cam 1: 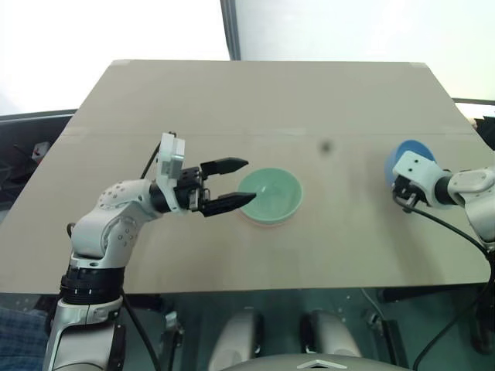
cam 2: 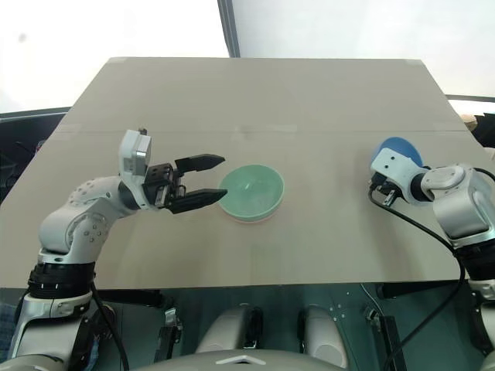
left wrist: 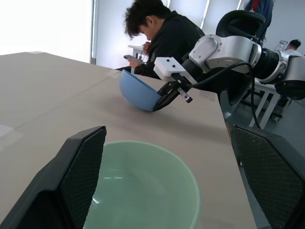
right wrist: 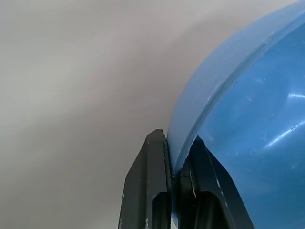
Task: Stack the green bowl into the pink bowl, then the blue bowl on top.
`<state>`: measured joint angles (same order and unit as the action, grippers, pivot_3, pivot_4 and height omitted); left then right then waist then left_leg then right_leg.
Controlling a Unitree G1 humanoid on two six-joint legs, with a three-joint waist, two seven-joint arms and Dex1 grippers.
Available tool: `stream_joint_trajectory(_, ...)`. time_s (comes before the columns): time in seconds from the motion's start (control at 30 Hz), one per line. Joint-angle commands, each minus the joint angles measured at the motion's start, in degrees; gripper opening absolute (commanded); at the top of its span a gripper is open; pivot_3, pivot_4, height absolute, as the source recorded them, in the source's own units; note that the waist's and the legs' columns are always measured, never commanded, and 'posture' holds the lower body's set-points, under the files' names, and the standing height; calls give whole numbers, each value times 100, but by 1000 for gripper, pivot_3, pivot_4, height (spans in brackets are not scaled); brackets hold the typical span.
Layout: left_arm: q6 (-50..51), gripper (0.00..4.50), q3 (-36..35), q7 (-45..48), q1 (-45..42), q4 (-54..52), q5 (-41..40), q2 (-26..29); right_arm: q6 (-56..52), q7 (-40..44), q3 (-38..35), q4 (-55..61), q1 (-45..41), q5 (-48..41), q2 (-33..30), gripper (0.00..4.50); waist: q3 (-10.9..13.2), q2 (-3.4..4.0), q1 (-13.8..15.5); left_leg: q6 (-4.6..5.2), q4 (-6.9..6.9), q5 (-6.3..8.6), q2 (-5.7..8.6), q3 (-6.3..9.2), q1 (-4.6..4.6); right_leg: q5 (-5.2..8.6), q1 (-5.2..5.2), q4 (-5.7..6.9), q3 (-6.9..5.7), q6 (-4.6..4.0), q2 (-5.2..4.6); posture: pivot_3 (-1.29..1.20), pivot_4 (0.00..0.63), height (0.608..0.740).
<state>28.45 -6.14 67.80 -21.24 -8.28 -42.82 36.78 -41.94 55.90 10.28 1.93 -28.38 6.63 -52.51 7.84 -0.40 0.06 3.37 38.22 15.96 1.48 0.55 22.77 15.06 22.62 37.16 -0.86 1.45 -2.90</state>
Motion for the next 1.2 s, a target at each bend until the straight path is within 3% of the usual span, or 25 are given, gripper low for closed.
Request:
stream_joint_trajectory(0.03, -26, 4500, -99, 4, -4, -150, -36, 40, 299, 160, -177, 635, -259, -274, 1, 65, 1, 1, -2, 0, 0, 0, 0, 0, 0, 0, 1, 0, 0, 0, 0, 0, 150, 740)
stream_joint_trajectory(0.33, -50, 4500, -131, 61, 46, -13, 50, 107, 381, 1068, 311, 3084, -1080, -1226, 155, 65, 1, 1, -17, 1, -1, 1, -3, 3, 1, 0, 2, 0, 0, 1, 3, 0, 150, 740)
stream_joint_trajectory(0.57, -180, 4500, -118, 222, 31, 285, 236, 249, 933, 1356, 1431, 3305, -1764, -948, 593, 65, 0, -2, 4, 4, 6, 3, -2, 3, 1, 0, 4, 2, -1, 0, 0, 0, 150, 740)
stream_joint_trajectory(0.6, -191, 4500, -108, 240, 28, 304, 254, 258, 989, 1321, 1587, 3221, -1874, -836, 700, 560, 0, -2, -1, 4, 6, 3, -2, 3, 1, 0, 4, 2, -1, 0, 0, 0, 150, 740)
stream_joint_trajectory(0.63, -202, 4500, -98, 255, 26, 315, 270, 264, 1027, 1287, 1692, 3142, -1965, -762, 803, 701, 0, -2, -11, 4, 6, 3, -2, 3, 1, 0, 4, 2, -1, 0, 0, 0, 150, 740)
stream_joint_trajectory(0.73, -213, 4500, -101, 260, 14, 326, 288, 254, 1122, 1188, 1902, 2874, -2227, -539, 1095, 1744, 0, -2, -22, 4, 7, 3, -1, 3, 1, 0, 5, 4, -1, 0, 0, 0, 150, 740)
stream_joint_trajectory(0.77, -215, 4500, -107, 258, 12, 327, 290, 249, 1144, 1157, 1925, 2798, -2281, -473, 1160, 2450, 0, -3, -14, 4, 8, 3, 0, 3, 1, 0, 5, 6, -2, 0, 0, 0, 150, 740)
stream_joint_trajectory(0.83, -218, 4500, -121, 261, 32, 313, 286, 245, 1109, 997, 1870, 2639, -2354, -362, 1282, 3198, 0, -3, -14, 4, 9, 3, 1, 3, 1, 0, 6, 6, -2, 0, 0, 0, 150, 740)
stream_joint_trajectory(0.9, -216, 4500, -141, 277, 72, 291, 278, 258, 1025, 921, 1735, 2520, -2313, -325, 1256, 3667, 0, -4, -21, 4, 10, 3, 2, 3, 1, 0, 6, 8, -2, 0, 0, 0, 150, 740)
stream_joint_trajectory(1.03, -191, 4500, -216, 156, 182, 212, 327, 316, 742, 822, 1059, 2569, -1638, -609, 866, 3667, -1, -6, 29, 4, 10, 3, 3, 4, 1, 0, 5, 10, -3, 0, -1, 0, 150, 740)
stream_joint_trajectory(1.2, -223, 4500, -334, -267, 561, -45, 548, 425, 131, 823, -602, 2809, -147, -1667, 566, 3667, -2, -6, 77, 5, 6, 3, 0, 3, 2, 0, 4, 10, -1, 0, -2, 0, 150, 740)
